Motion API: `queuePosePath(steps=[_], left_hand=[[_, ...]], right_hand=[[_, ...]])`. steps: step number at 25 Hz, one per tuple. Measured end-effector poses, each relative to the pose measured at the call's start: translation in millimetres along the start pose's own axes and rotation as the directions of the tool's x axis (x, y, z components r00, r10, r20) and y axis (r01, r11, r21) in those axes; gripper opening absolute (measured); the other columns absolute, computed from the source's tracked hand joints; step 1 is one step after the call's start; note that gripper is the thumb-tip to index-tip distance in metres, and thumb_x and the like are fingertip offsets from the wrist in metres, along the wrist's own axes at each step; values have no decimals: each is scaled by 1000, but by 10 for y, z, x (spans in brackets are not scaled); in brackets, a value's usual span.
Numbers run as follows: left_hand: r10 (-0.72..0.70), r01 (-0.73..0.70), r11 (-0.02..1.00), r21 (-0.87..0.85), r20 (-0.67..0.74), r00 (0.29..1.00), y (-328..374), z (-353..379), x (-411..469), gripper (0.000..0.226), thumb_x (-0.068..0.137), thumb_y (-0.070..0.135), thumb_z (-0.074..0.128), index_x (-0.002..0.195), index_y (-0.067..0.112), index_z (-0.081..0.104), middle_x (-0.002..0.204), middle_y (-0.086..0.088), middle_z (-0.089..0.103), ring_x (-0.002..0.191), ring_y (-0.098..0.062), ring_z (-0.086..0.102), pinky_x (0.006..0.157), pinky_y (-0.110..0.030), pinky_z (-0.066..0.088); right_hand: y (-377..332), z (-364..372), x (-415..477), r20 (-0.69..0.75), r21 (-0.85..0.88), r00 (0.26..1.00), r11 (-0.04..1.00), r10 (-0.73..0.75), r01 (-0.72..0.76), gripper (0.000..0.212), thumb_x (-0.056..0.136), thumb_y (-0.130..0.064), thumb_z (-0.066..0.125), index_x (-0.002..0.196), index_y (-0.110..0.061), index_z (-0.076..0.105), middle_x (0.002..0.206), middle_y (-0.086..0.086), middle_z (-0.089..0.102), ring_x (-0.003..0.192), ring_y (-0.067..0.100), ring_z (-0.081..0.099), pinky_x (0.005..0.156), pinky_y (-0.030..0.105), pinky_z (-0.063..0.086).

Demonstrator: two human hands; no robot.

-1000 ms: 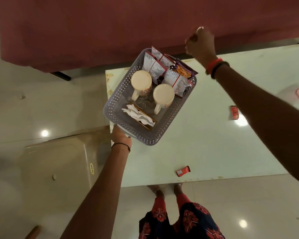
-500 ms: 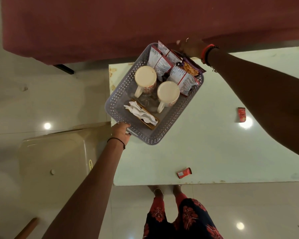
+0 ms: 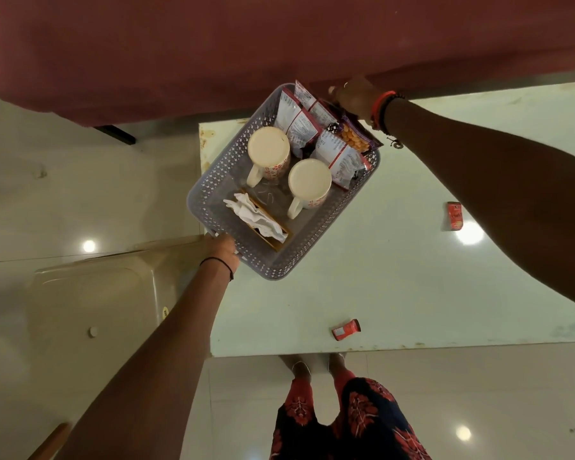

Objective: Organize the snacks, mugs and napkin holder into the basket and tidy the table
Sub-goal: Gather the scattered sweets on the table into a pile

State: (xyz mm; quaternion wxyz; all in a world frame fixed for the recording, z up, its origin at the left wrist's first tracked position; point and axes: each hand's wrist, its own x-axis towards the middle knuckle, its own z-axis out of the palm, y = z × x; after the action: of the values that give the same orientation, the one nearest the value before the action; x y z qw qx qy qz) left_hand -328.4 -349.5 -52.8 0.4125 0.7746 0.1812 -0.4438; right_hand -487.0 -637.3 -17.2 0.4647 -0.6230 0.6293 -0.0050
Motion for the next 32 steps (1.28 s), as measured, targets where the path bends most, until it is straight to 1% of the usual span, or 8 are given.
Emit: queuePosePath(steps=[4, 7, 10, 13, 16, 18, 24, 32], left_hand=[[105, -105, 986, 129, 9, 994, 88, -161, 32, 41, 94, -3, 33, 132, 3, 44, 142, -24, 43, 108, -28, 55, 80, -32, 47], [186, -182, 965, 190, -5, 982, 171, -180, -17, 42, 91, -4, 40, 131, 5, 49, 141, -24, 46, 98, -23, 55, 101, -37, 43], [243, -240, 950, 200, 9, 970, 248, -150, -169, 39, 89, -6, 45, 123, 9, 55, 111, -18, 61, 63, -14, 46, 66, -27, 50], [277, -279, 938, 206, 37, 960, 277, -150, -399, 26, 89, -5, 47, 101, 16, 57, 72, -4, 48, 56, -10, 39, 52, -20, 45], [322, -327, 910, 255, 65, 945, 209, -211, -622, 12, 91, 0, 49, 92, 11, 54, 65, -3, 42, 57, -13, 38, 32, -8, 35], [332, -335, 890, 310, 67, 941, 115, -282, -754, 9, 92, 5, 49, 89, 6, 57, 68, -7, 47, 68, -21, 46, 42, -14, 46], [305, -356, 842, 405, 186, 934, -221, -572, -996, 20, 93, 10, 52, 112, 4, 57, 84, -11, 57, 66, -15, 50, 49, -25, 48], [205, -306, 882, 358, 294, 934, -536, -650, -1166, 31, 93, 1, 49, 124, 1, 53, 86, -9, 58, 74, -22, 54, 68, -33, 45]], right_hand=[[214, -35, -46, 38, 130, 996, 988, 83, -88, 28, 95, -15, 52, 67, -11, 50, 69, 2, 51, 76, 19, 54, 68, 29, 43], [382, -166, -185, 78, 134, 994, 987, 81, -91, 20, 89, -10, 55, 104, 1, 62, 94, 8, 57, 90, 22, 54, 77, 33, 50], [558, -341, -390, 64, 124, 996, 990, 57, -65, 38, 87, -13, 56, 123, 1, 56, 101, 7, 57, 90, 19, 56, 86, 36, 53], [713, -487, -745, 27, 142, 997, 987, 72, -75, 18, 90, -7, 54, 101, -2, 67, 76, -4, 69, 51, 0, 61, 56, 11, 52], [936, -530, -1145, -98, 267, 984, 957, 146, -116, 23, 87, 1, 52, 102, 8, 68, 103, 14, 71, 60, 8, 64, 59, 20, 55], [1115, -570, -1487, -58, 317, 978, 932, 201, -173, 27, 88, -3, 53, 110, 5, 66, 116, 17, 66, 77, 19, 61, 74, 32, 53], [1704, -381, -2274, 4, 391, 961, 884, 277, -256, 30, 90, -7, 54, 118, -4, 64, 121, 13, 64, 55, -2, 59, 56, 13, 47], [2295, -250, -2974, -7, 556, 911, 759, 412, -339, 22, 87, 0, 57, 106, -3, 69, 109, 17, 65, 78, 20, 57, 89, 37, 53]])
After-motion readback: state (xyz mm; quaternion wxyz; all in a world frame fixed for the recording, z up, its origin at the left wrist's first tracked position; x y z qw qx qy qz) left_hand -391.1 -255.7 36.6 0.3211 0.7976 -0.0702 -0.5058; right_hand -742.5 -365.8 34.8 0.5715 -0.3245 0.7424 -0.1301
